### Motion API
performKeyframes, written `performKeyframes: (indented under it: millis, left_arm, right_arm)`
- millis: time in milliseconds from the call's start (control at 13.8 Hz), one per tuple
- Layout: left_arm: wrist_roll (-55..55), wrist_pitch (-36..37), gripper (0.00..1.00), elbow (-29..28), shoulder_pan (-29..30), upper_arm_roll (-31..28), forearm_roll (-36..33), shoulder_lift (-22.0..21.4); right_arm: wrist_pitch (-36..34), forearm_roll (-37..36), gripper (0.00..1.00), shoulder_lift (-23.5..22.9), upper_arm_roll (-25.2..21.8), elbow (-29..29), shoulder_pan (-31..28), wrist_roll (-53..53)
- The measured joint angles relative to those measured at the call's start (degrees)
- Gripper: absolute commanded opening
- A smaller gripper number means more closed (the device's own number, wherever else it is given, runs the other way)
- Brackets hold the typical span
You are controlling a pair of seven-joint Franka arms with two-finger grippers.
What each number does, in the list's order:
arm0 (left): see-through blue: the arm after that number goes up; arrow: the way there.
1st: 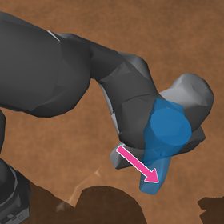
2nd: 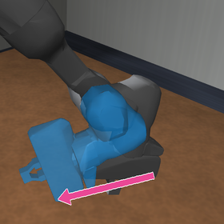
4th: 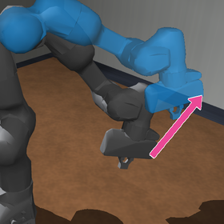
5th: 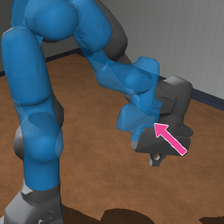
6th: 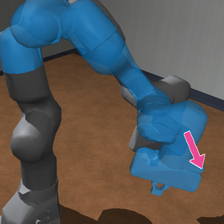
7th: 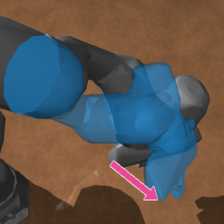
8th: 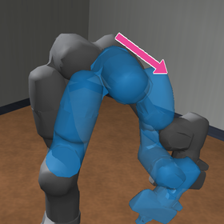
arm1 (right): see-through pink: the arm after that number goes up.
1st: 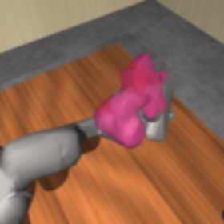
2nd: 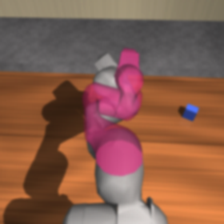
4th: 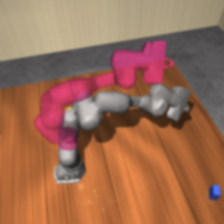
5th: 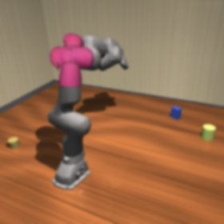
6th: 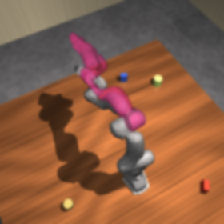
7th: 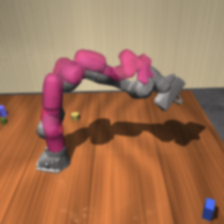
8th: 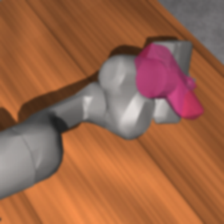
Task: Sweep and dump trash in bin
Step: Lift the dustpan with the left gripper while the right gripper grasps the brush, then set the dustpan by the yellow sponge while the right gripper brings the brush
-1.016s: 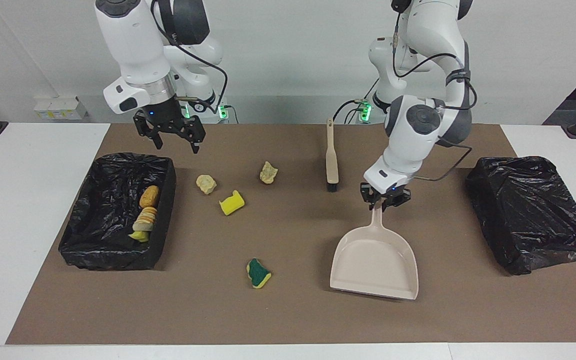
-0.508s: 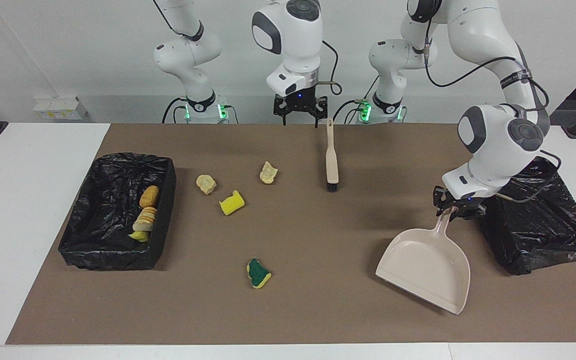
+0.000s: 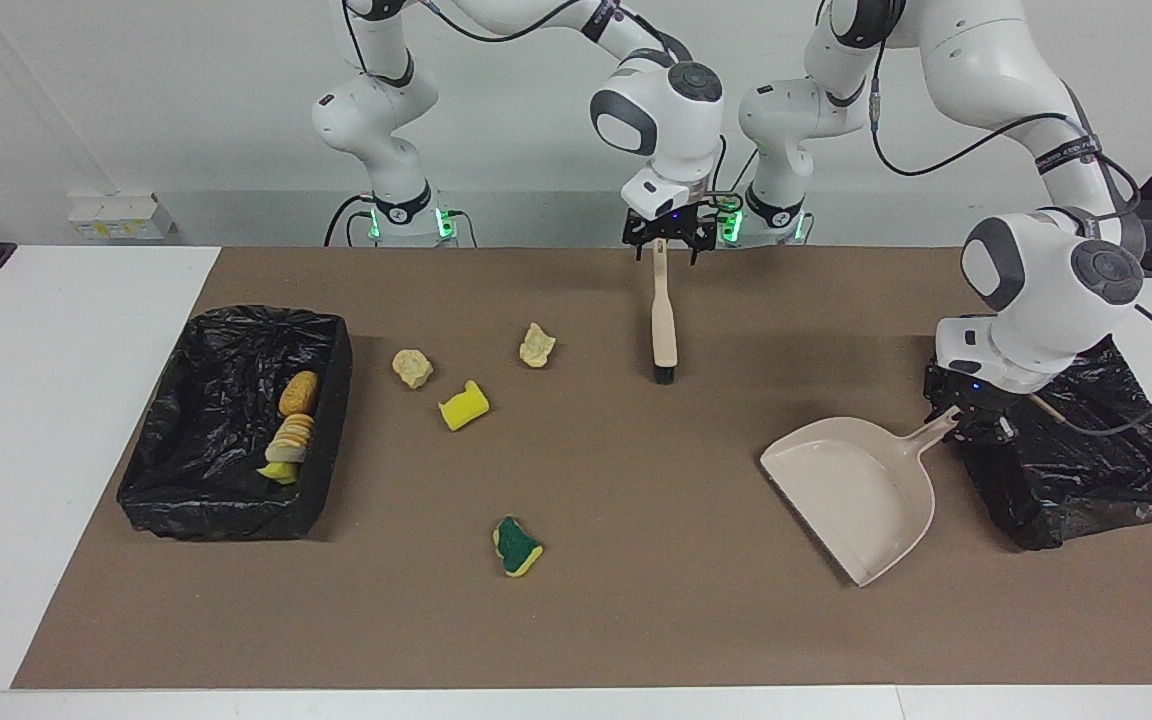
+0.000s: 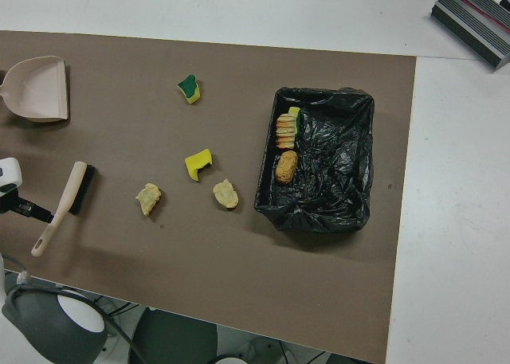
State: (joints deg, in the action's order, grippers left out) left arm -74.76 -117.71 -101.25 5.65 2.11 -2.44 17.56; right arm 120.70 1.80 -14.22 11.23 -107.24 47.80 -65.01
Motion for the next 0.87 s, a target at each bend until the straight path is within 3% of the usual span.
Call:
performKeyframes:
  millis: [290,508,799,871]
  left_arm:
    - [-8.23,-4.2,0.0,-4.56,0.02,0.37,-0.02,-1.69]
    - [-9.13,-4.25,0.0,-5.73,0.01,0.58,-0.02,-2.63]
    - [-9.5,-4.29,0.0,-5.9,-0.03,0.68,-0.03,-2.75]
    - [-9.52,-4.29,0.0,-5.9,-0.05,0.7,-0.03,-2.75]
  right_arm:
    - [7.43,0.04,0.84,1.81,-0.05,-8.66,0.72,-0.02]
    - [10.14,0.34,0.73,2.52,0.01,-11.12,1.33,-0.14]
    - [12.25,0.45,0.34,2.35,0.01,-11.29,2.19,-1.23]
    - [12.29,0.46,0.16,2.35,-0.02,-11.15,2.18,-1.24]
